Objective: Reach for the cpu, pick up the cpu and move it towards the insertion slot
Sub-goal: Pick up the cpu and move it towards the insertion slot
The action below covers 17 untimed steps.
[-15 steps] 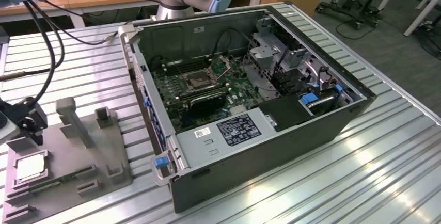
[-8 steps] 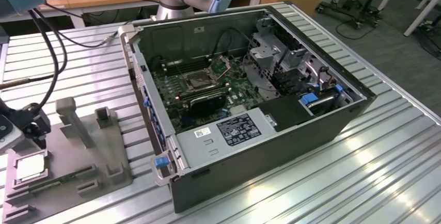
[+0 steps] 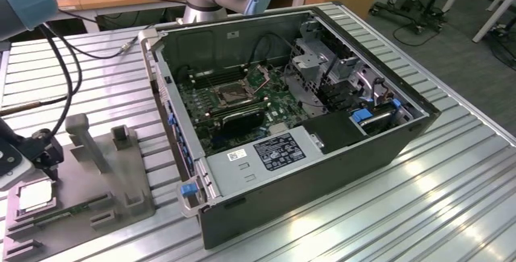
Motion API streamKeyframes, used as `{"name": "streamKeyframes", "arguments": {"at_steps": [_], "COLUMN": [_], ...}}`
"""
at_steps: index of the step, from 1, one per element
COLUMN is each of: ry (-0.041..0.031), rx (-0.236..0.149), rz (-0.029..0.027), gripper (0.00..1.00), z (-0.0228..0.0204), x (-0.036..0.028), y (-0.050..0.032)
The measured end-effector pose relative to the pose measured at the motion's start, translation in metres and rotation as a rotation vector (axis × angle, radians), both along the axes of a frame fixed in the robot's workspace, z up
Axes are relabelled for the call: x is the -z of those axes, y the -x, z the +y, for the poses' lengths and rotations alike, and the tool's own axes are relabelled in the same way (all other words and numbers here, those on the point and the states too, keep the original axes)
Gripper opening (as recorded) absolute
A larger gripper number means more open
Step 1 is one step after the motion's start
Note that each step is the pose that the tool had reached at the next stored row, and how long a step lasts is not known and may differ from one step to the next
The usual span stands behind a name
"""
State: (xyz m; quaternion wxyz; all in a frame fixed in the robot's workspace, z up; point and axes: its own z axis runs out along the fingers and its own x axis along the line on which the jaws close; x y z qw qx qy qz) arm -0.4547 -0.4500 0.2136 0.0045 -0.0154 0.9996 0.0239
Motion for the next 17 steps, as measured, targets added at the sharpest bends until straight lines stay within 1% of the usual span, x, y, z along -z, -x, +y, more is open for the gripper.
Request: {"name": "streamKeyframes", "arguments": {"at_steps": [6, 14, 17], "ry": [0.0001, 0.0, 0.0], "rx": [-0.007, -0.002, -0.001], "rz": [0.0001, 0.0, 0.0001], "gripper": [0.83, 0.83, 0.83], "z": [-0.001, -0.0013, -0.0019], "x": [0.0109, 0.0254, 0.0298], "y": [0.0004, 0.0009, 0.0009]}}
